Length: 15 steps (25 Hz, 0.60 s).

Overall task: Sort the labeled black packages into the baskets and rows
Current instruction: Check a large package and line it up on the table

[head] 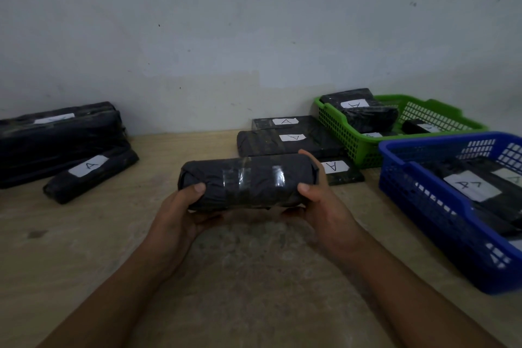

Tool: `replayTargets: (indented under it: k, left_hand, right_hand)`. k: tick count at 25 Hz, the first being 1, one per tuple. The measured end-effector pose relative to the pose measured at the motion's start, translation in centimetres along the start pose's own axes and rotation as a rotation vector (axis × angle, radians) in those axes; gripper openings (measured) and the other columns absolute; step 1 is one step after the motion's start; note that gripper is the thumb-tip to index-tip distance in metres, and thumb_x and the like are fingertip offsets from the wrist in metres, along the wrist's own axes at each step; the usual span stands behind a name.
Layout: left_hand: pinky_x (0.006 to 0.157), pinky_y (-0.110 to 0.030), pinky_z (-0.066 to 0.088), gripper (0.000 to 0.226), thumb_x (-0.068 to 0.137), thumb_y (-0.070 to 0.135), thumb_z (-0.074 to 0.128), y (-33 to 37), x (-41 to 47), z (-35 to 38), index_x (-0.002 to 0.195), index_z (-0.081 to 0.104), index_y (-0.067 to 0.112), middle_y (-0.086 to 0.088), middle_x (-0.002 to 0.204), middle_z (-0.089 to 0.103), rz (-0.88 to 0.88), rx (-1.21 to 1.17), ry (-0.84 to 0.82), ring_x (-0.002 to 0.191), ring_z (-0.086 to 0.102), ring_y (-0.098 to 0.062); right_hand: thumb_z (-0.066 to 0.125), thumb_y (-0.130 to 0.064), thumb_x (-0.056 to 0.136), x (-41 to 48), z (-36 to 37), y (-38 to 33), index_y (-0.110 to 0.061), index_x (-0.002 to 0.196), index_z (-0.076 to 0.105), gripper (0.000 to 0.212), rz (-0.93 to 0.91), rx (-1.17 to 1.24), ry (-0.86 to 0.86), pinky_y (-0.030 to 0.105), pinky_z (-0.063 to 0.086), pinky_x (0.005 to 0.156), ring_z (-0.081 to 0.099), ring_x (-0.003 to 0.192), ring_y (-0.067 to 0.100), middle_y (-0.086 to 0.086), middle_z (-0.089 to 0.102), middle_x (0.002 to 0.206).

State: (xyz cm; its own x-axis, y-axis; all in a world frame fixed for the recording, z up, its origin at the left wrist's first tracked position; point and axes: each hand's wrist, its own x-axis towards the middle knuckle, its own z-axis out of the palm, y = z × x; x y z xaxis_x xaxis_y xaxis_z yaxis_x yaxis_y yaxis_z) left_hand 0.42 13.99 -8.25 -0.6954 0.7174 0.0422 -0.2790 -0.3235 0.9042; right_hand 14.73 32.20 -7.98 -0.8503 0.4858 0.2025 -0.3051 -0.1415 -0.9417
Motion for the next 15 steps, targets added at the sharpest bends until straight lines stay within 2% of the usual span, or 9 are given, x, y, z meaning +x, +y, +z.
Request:
replayTargets:
  k: [2,3,5,7,10,12,15]
  left_hand:
    - [0.071,-0.036,0.059,0.051,0.039,0.044,0.085,0.18,-0.06,0.04,0.086,0.079,0.025,-0.011,0.109,0.072,0.004,0.012,-0.005,0.101,0.067,-0.033]
    - [0.076,-0.04,0.058,0.055,0.037,0.048,0.087,0.25,-0.09,0.08,0.087,0.078,0.026,-0.011,0.111,0.072,0.004,0.022,-0.007,0.104,0.066,-0.035]
    - [0.088,-0.047,0.054,0.059,0.037,0.055,0.088,0.32,-0.12,0.28,0.088,0.078,0.029,-0.008,0.112,0.072,0.003,0.039,-0.028,0.107,0.066,-0.034]
    - [0.088,-0.044,0.056,0.064,0.036,0.066,0.085,0.29,-0.29,0.57,0.089,0.078,0.033,-0.002,0.108,0.074,0.015,0.063,-0.054,0.103,0.068,-0.027]
    - [0.087,-0.035,0.057,0.083,0.043,0.071,0.081,0.16,-0.68,0.57,0.112,0.069,0.026,-0.001,0.116,0.071,0.04,0.114,-0.089,0.108,0.066,-0.023]
    - [0.089,-0.034,0.056,0.092,0.045,0.066,0.084,0.09,-0.85,0.39,0.123,0.059,0.022,-0.003,0.122,0.068,0.055,0.173,-0.09,0.113,0.064,-0.025]
    - [0.078,-0.033,0.059,0.094,0.04,0.056,0.089,0.2,-0.66,0.44,0.123,0.059,0.021,-0.004,0.118,0.069,0.054,0.149,-0.049,0.105,0.068,-0.024]
  right_hand:
    - [0.067,-0.024,0.061,0.17,0.12,-0.11,-0.041,0.128,0.047,0.072,-0.016,-0.029,-0.021,0.027,0.055,0.063,0.069,0.093,0.012,-0.013,0.066,0.115]
    - [0.067,-0.028,0.058,0.21,0.14,-0.12,-0.041,0.124,0.049,0.07,-0.028,-0.052,-0.023,0.026,0.055,0.065,0.068,0.093,0.011,-0.014,0.067,0.111]
    - [0.064,-0.033,0.059,0.18,0.06,0.05,-0.039,0.118,0.055,0.06,-0.069,-0.084,-0.008,0.029,0.056,0.074,0.066,0.099,0.013,-0.012,0.069,0.109]
    - [0.064,-0.031,0.064,0.03,0.17,-0.06,-0.04,0.109,0.065,0.046,-0.096,-0.07,0.019,0.032,0.056,0.08,0.067,0.101,0.016,-0.008,0.072,0.107]
    - [0.057,-0.023,0.072,0.17,0.37,-0.4,-0.043,0.096,0.071,0.034,-0.07,-0.084,0.074,0.021,0.053,0.061,0.068,0.084,0.009,-0.01,0.074,0.093]
    - [0.057,-0.026,0.07,0.28,0.34,-0.36,-0.04,0.095,0.071,0.032,-0.032,-0.095,0.091,0.022,0.051,0.058,0.068,0.08,0.008,-0.009,0.074,0.089]
    - [0.064,-0.046,0.064,-0.01,0.2,-0.19,-0.049,0.102,0.068,0.038,-0.027,-0.15,0.061,0.03,0.051,0.078,0.067,0.102,0.014,-0.011,0.073,0.104]
